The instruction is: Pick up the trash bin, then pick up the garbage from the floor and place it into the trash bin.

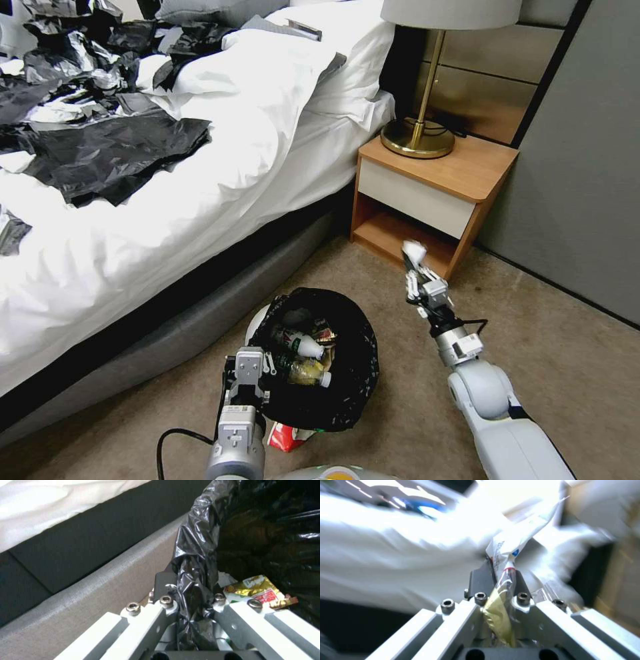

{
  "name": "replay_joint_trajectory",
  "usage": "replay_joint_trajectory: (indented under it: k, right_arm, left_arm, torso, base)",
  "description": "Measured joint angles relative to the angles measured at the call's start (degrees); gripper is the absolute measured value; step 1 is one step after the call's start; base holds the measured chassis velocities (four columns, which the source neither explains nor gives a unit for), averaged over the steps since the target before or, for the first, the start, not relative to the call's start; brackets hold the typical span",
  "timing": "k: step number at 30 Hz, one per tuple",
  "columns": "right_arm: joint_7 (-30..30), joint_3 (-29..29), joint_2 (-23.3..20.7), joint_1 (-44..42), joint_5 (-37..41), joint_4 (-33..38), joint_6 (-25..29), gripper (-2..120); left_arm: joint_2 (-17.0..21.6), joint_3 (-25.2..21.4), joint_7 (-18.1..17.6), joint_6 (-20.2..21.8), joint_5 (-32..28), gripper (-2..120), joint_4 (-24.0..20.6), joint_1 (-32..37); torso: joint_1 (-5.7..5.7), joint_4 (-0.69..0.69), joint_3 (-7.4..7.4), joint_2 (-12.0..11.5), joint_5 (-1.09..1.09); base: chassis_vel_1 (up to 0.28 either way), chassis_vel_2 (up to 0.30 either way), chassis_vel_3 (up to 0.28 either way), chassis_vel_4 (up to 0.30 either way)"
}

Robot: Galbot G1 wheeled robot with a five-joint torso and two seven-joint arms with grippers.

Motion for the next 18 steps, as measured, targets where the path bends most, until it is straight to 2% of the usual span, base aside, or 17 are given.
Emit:
replay_joint_trajectory:
  k: [1,3,4,5,11,13,15,17,18]
  right_arm:
    - [-1.3,-2.0,-0.3,-1.4,-1.3,2.4,0.5,0]
    - [-1.5,-2.7,-0.4,-1.8,-1.7,2.8,0.5,0]
    - [-2.0,-5.0,-0.7,-3.0,-3.6,3.4,0.9,0]
    - [-2.1,-7.4,-1.0,-4.0,-5.6,2.8,1.2,0]
    - [-0.2,-12.2,-0.8,-4.9,-11.8,-2.9,1.1,0]
    - [0.4,-13.0,-0.2,-4.1,-12.8,-5.9,0.4,8]
    - [0.5,-13.1,0.0,-3.7,-12.9,-6.6,0.1,12]
    - [0.9,-13.3,0.7,-2.8,-13.0,-8.7,-0.6,24]
    - [0.9,-13.3,0.7,-2.8,-13.0,-8.7,-0.6,24]
  left_arm:
    - [0.0,0.0,0.0,0.0,-0.1,2,0.0,-0.1]
    - [0.1,0.0,0.0,0.0,-0.1,2,0.1,-0.1]
    - [0.1,0.1,0.0,0.0,-0.2,2,0.1,-0.2]
    - [0.2,0.2,0.0,0.0,-0.3,2,0.1,-0.2]
    - [0.2,0.3,0.0,0.0,-0.5,2,0.1,-0.4]
    - [0.2,0.5,0.0,0.0,-0.6,2,0.1,-0.5]
    - [0.2,0.6,0.0,0.0,-0.6,2,0.1,-0.5]
    - [0.2,0.8,0.0,0.0,-0.6,2,0.1,-0.6]
    - [0.2,0.8,0.0,0.0,-0.6,2,0.1,-0.6]
  torso:
    - [0.00,0.00,0.00,0.0,-0.01]
    - [-0.01,0.00,0.00,0.0,0.00]
    - [0.00,-0.01,0.00,0.0,0.01]
    - [0.00,-0.01,0.00,0.0,0.00]
    - [0.00,0.00,0.00,0.0,0.02]
    - [0.00,0.00,0.00,0.0,0.01]
    - [0.00,0.00,0.00,0.0,0.01]
    - [0.00,0.00,0.00,0.0,0.01]
    - [0.00,0.00,0.00,0.0,0.01]
  base:
    - [0.000,0.000,0.000,0.000]
    - [0.000,0.000,0.000,0.000]
    - [0.000,0.000,0.000,0.000]
    - [0.000,0.000,0.000,0.000]
    - [0.000,0.000,0.000,0.000]
    - [0.000,0.000,0.000,0.000]
    - [0.000,0.000,0.000,0.000]
    - [0.000,0.000,0.000,0.000]
    - [0.000,0.000,0.000,0.000]
